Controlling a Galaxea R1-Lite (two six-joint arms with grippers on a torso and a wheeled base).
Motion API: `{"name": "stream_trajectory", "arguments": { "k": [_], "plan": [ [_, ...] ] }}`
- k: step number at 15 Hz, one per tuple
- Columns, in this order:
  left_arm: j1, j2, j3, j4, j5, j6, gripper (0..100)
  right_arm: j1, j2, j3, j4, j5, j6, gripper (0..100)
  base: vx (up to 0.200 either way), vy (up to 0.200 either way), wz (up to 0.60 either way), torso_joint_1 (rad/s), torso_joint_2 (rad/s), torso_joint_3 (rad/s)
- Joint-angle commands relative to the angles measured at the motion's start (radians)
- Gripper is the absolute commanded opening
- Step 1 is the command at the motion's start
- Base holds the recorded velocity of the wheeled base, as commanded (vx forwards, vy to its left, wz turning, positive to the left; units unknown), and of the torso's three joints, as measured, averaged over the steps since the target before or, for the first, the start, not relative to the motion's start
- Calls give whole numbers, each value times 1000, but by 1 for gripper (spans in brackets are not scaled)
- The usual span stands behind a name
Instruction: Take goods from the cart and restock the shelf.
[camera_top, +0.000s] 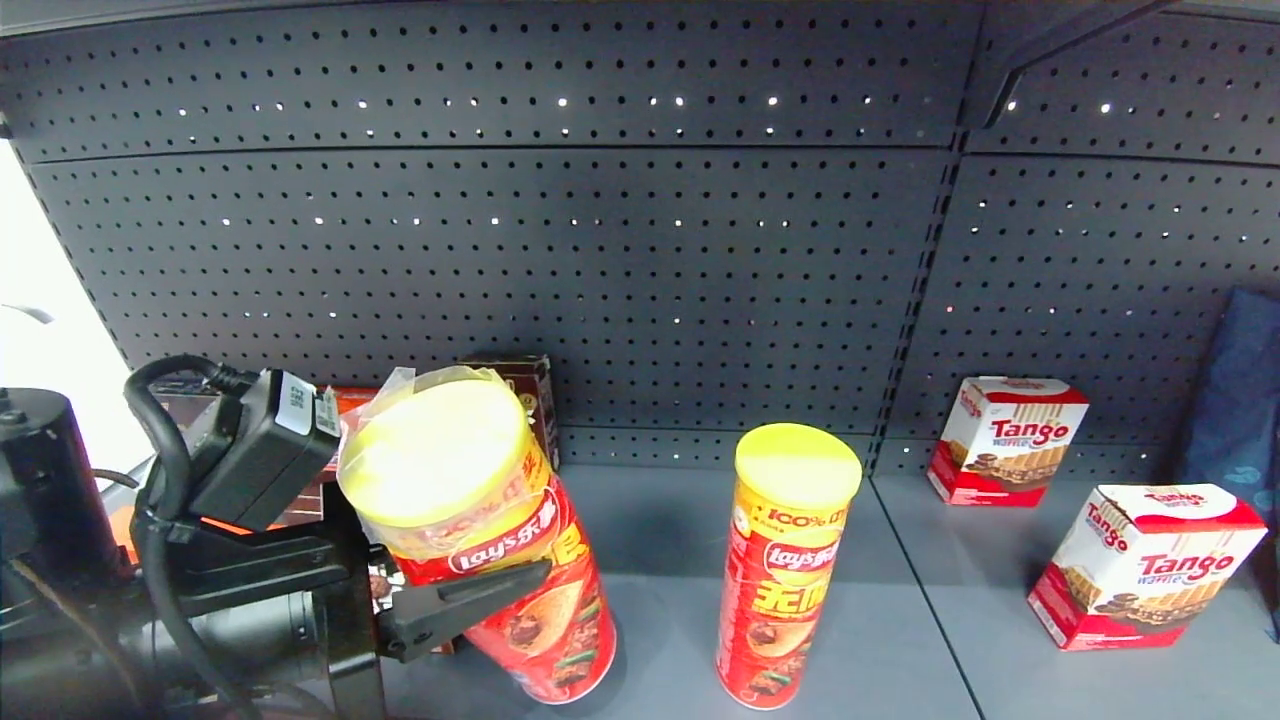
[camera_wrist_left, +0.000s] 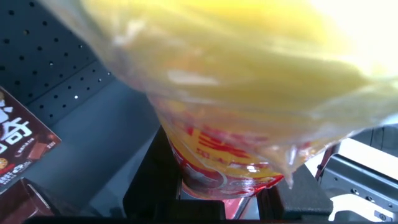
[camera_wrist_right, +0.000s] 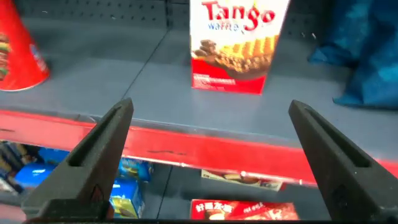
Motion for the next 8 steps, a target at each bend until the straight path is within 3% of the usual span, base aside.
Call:
{"name": "stream_trajectory", "arguments": {
  "k": [1, 8],
  "plan": [
    [0, -5, 4, 0, 0, 0, 0, -17, -53, 10, 5, -3, 9, 100, 0, 0, 0, 0, 0, 0],
    [14, -14, 4, 1, -1, 0, 0, -17, -53, 10, 3, -26, 6, 100, 0, 0, 0, 0, 0, 0]
  ]
}}
